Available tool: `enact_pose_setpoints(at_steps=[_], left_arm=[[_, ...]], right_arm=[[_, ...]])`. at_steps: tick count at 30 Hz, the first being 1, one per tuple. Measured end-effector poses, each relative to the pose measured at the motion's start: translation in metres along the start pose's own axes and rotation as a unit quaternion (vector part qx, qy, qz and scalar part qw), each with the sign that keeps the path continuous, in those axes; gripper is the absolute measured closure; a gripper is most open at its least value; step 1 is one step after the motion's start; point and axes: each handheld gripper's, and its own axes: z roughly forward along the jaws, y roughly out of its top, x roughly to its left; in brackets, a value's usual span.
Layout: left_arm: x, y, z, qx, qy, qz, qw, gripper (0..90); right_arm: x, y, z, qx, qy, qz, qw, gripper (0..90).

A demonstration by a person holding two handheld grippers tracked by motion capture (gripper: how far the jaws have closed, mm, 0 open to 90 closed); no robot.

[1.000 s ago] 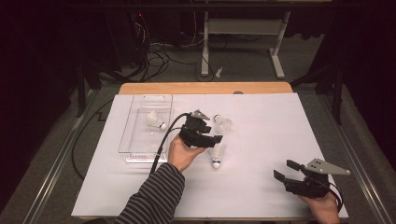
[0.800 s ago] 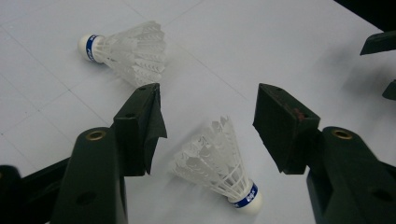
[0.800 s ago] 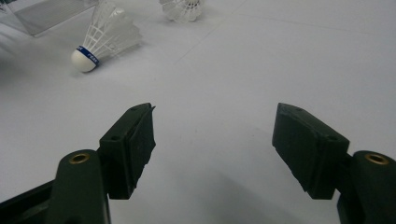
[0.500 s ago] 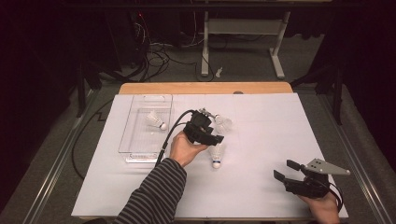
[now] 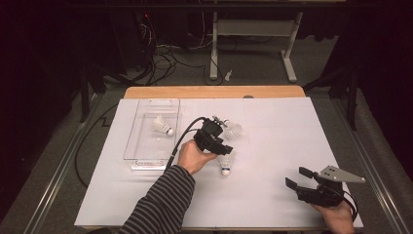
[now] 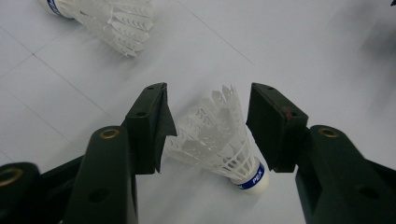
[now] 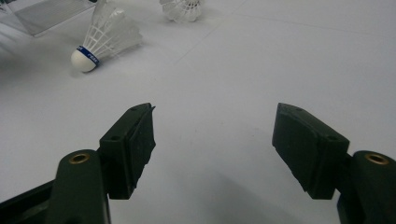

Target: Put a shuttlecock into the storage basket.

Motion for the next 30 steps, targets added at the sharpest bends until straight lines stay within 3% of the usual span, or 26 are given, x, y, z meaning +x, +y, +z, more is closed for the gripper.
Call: enact_pose_setpoints(at_steps=[21, 30], left_arm=[[0.0006, -0.0009, 0.0098, 0.031, -0.024, 0.006, 0.9992, 62.5], [0.0018, -0.0013, 0.0104, 0.039, -0.035, 0.007, 0.9986, 73.2]], right_arm=[[0.0, -0.0001, 0.0003, 0.001, -0.001, 0.0, 1.0, 30.3], [0.0001, 0.0, 0.0003, 0.001, 0.0, -0.001, 1.0, 30.3]])
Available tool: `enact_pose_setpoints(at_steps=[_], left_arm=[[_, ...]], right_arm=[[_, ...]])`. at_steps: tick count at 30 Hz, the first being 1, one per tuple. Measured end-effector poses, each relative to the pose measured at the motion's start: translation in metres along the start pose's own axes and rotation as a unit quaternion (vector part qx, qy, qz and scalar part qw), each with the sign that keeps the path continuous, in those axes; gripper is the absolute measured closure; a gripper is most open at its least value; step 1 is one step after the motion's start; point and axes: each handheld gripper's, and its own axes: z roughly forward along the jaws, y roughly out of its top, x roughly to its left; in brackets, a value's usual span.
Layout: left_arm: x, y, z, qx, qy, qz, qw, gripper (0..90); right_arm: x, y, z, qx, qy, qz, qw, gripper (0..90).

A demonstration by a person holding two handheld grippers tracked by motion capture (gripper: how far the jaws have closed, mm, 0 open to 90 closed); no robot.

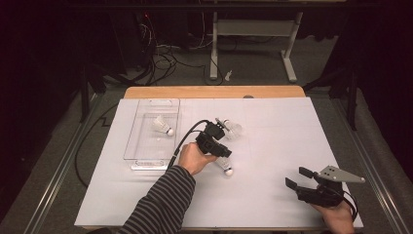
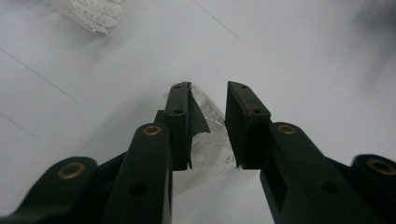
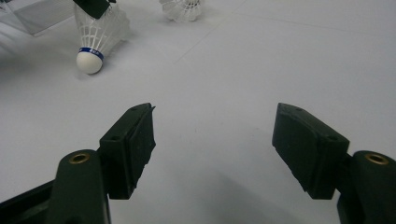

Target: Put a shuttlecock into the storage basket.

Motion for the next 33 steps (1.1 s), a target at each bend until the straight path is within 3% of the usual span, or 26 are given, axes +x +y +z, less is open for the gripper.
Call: enact_pose_setpoints(at_steps=[16, 25, 33], left_arm=[[-0.003, -0.001, -0.003, 0.003, -0.022, 0.008, 0.9997, 86.9], [-0.009, 0.0, -0.005, -0.002, -0.04, 0.015, 0.9991, 89.2], [-0.011, -0.002, -0.011, -0.008, -0.038, 0.022, 0.999, 89.5]], right_arm=[[0.0, 0.0, 0.0, 0.001, -0.001, 0.0, 1.0, 30.4], [0.0, 0.0, 0.0, 0.001, -0.002, -0.001, 1.0, 30.3], [0.0, 0.0, 0.0, 0.001, -0.003, -0.002, 1.0, 30.4]])
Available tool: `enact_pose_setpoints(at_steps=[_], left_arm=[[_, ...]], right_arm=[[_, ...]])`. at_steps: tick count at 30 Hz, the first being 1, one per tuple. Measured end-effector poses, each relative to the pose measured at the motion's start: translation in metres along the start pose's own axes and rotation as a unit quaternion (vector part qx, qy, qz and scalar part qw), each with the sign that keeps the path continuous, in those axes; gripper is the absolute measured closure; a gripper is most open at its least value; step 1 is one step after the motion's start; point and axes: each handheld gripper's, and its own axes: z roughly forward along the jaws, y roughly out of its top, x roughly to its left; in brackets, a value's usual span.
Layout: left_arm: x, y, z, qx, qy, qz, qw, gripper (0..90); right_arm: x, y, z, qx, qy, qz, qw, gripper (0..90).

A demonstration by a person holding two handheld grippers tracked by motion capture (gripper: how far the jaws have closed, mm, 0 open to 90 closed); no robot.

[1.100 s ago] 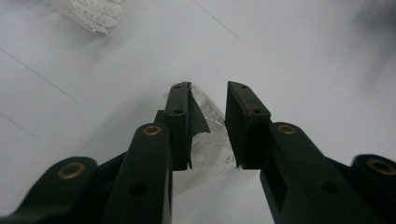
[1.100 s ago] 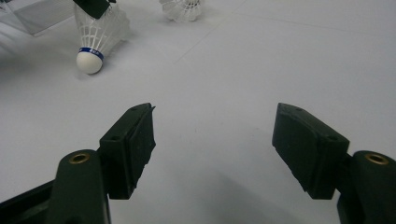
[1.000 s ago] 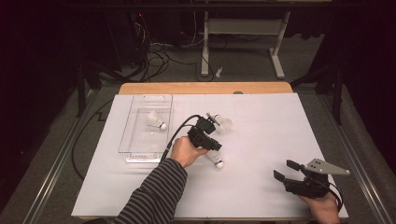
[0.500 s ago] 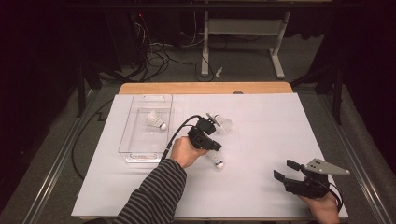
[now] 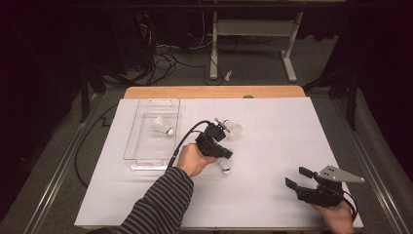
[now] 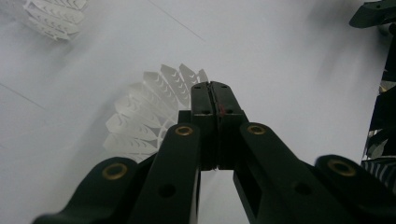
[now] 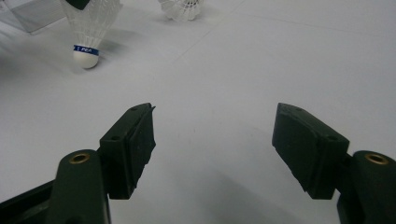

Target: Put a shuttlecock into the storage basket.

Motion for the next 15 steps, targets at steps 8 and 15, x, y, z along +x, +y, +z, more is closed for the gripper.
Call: enact_pose_setpoints(at_steps=[8, 15], left_arm=[[-0.003, -0.001, -0.006, -0.011, 0.004, 0.003, 0.9999, 89.6], [-0.006, -0.004, -0.015, -0.021, 0.007, 0.011, 0.9997, 89.7]], right_arm=[[0.0, 0.0, -0.001, -0.001, -0.001, -0.001, 1.0, 30.4], [0.0, 0.0, 0.0, 0.001, 0.0, -0.001, 1.0, 30.4]])
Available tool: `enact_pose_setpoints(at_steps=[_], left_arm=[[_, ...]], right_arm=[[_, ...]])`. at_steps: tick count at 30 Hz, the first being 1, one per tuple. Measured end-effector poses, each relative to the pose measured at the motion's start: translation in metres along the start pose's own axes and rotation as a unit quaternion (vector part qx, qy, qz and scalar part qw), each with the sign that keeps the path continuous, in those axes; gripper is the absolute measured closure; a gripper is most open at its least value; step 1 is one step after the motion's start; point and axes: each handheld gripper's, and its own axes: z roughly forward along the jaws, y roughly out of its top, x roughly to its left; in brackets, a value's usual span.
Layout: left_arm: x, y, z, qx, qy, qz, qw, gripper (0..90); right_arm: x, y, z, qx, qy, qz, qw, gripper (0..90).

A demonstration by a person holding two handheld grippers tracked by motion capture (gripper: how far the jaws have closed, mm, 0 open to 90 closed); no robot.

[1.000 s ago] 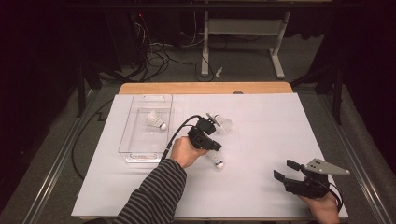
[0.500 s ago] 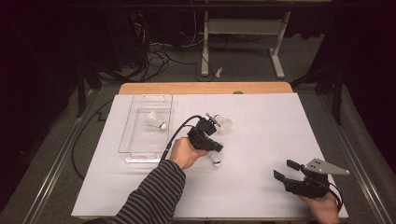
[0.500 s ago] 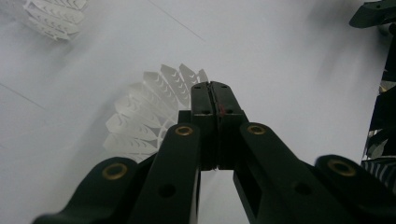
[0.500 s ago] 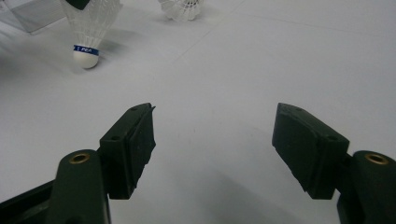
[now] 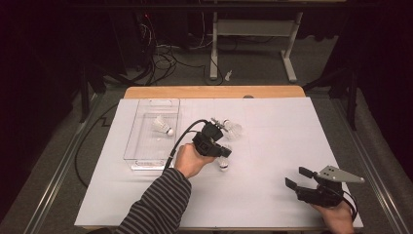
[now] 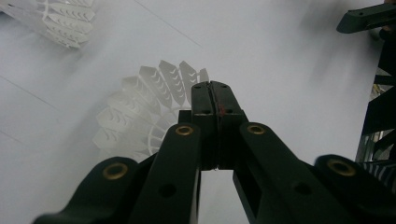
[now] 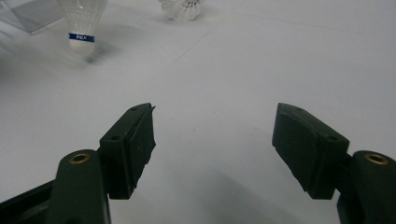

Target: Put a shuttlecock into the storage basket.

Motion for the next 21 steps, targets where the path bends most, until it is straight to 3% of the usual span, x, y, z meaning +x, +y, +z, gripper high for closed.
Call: enact_pose_setpoints(at_steps=[21], left_arm=[[-0.002, -0.011, -0.021, -0.035, 0.006, -0.005, 0.9994, 89.7]], right_arm=[[0.0, 0.0, -0.001, -0.002, -0.004, -0.002, 1.0, 30.4]])
